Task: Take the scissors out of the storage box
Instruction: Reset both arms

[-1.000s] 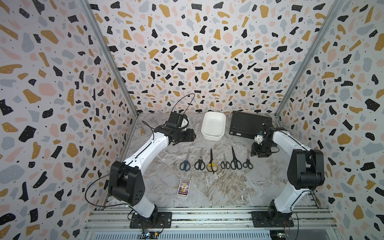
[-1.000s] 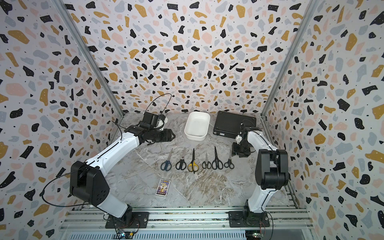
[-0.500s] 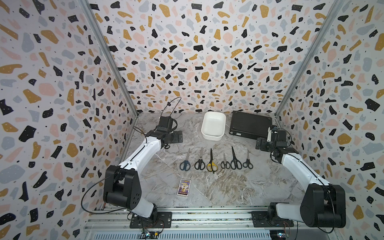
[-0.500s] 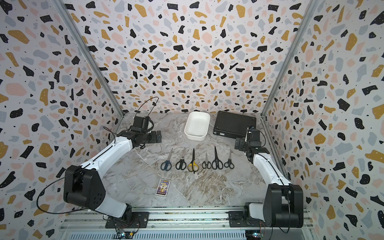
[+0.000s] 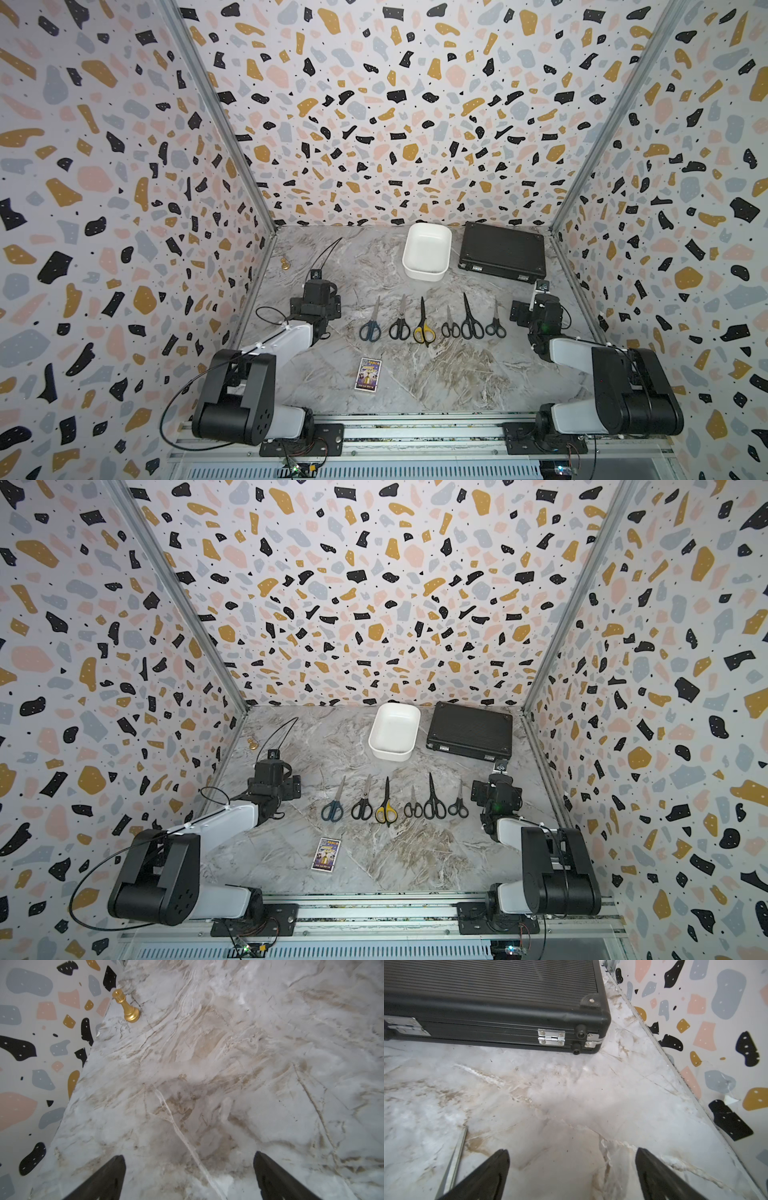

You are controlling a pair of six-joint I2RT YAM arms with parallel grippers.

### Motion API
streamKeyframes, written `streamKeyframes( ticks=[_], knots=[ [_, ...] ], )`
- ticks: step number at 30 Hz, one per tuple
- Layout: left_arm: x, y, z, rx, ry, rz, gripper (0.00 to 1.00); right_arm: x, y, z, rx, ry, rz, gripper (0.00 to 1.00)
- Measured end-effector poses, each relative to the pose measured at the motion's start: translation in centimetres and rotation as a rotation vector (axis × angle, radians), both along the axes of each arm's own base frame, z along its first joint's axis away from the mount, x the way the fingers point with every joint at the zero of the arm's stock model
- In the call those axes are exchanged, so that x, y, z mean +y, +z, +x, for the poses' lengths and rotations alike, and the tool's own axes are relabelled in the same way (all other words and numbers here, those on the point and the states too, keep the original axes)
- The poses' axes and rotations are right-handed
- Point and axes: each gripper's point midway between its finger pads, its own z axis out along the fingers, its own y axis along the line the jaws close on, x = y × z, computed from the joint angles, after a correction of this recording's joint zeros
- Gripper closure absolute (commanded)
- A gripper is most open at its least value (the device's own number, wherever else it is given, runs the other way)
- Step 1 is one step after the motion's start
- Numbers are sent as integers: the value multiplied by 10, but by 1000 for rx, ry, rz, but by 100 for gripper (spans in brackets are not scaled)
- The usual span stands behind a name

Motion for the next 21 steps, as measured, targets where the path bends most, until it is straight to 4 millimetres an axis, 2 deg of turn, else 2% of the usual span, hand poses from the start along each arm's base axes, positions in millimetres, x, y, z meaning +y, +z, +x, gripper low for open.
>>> streamKeyframes(
  ticks=[3,6,11,15,21],
  knots=[
    [0,-2,1,-69,-21,-15,0,8,1,8,-61,36,-22,0],
    [-6,-8,0,-128,-73,-38,0,13,-5,7,-66,58,-34,0],
    [-23,-22,-6,-155,-181,-67,0,15,5,12,-114,68,-49,0],
    [-30,-6,3,-229,-219,-74,0,16,9,14,-131,70,-56,0],
    [-32,1,6,-258,-228,-75,0,16,11,14,-137,72,-60,0]
  ],
)
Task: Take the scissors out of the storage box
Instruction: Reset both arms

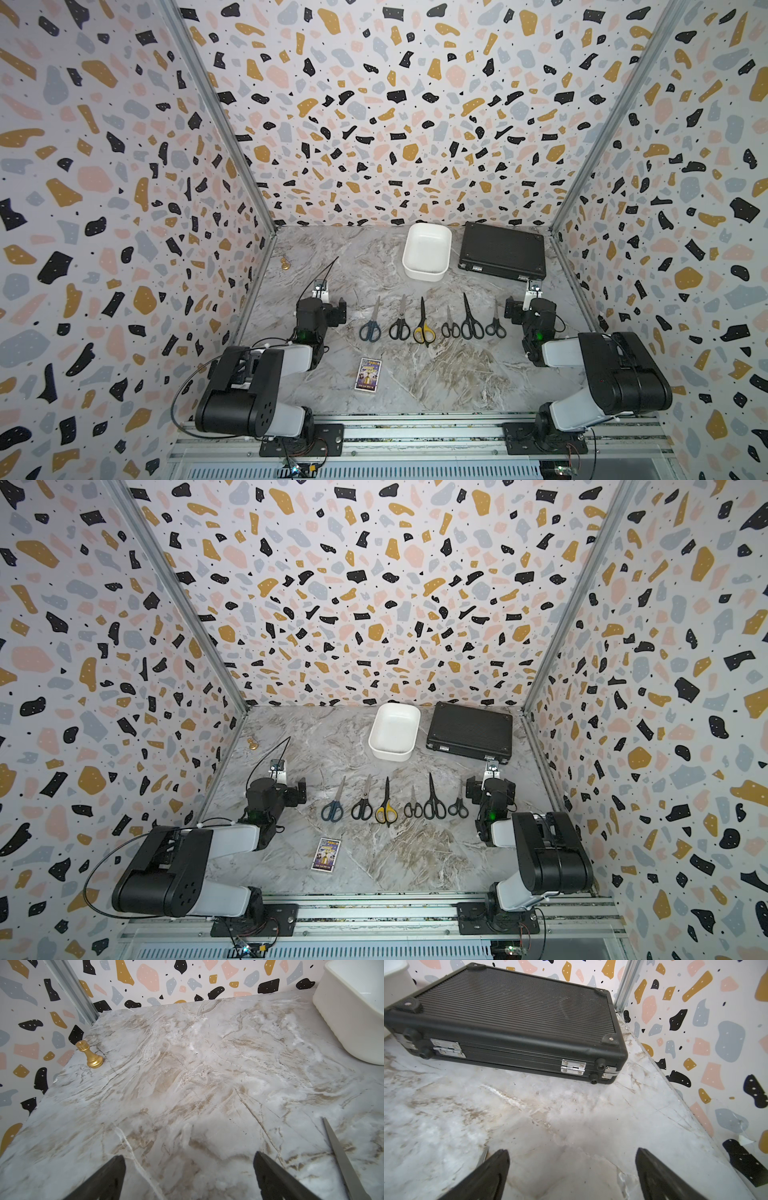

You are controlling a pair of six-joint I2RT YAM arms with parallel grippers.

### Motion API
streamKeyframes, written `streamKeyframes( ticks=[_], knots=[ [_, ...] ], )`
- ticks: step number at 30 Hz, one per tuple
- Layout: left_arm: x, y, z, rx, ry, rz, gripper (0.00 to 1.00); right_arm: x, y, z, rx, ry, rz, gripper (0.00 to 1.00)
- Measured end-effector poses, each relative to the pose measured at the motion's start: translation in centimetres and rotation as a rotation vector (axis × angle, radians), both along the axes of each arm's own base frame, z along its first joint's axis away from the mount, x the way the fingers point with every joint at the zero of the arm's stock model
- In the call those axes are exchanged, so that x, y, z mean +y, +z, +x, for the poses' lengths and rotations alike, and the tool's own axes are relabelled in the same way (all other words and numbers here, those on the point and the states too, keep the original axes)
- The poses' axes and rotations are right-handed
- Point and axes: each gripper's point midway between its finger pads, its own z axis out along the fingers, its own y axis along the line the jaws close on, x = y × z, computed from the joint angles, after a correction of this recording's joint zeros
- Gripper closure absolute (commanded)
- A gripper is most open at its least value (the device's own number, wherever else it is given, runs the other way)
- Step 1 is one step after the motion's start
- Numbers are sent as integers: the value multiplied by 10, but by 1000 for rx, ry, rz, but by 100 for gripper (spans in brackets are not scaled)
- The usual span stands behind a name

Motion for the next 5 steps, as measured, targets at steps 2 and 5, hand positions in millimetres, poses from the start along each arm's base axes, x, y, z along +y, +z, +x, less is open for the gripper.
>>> streamKeyframes(
  ticks=[2,5],
  knots=[
    [0,1,1,-6,-1,-1,0,0,1,0,-4,0,0,0],
    [-1,2,1,-9,-3,-2,0,0,1,0,-4,1,-2,0]
  ],
)
